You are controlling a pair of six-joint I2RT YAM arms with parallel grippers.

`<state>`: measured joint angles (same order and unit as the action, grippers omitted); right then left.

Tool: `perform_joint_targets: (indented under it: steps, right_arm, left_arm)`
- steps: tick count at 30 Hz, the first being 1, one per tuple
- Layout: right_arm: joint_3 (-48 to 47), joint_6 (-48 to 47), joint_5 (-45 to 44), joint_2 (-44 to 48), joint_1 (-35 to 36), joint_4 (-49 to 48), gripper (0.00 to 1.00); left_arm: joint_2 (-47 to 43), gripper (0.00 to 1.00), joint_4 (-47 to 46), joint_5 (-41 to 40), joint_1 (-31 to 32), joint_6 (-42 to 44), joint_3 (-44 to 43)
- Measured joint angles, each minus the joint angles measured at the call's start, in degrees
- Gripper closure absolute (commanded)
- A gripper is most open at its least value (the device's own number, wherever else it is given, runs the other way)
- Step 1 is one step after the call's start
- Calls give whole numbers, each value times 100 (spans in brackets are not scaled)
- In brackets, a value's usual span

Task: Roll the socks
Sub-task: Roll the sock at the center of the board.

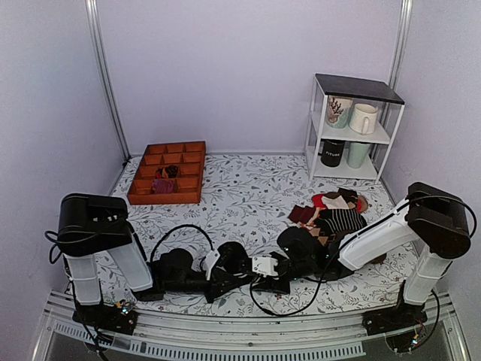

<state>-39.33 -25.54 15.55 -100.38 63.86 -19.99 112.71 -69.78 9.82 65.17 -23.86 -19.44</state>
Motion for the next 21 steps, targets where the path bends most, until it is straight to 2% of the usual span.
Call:
perform_joint_targets:
  steps: [8, 11, 16, 18, 21]
  right_arm:
    - [-11, 96, -149, -120, 0, 2, 79]
    - [-11, 223, -120, -120, 0, 20, 81]
    - [-50, 527, 79, -140, 0, 138, 82]
    - [-85, 671, 236, -179, -20, 175, 82]
    - [-199, 942, 640, -334, -151, 179, 82]
  left_arm:
    - [59, 100, -105, 11, -7, 2, 11]
    - [68, 100, -116, 20, -11, 9, 9]
    - [85, 77, -39, -55, -37, 63, -17]
    - [22, 62, -11, -107, -46, 39, -28]
    - [-273, 49, 260, -273, 9, 31, 76]
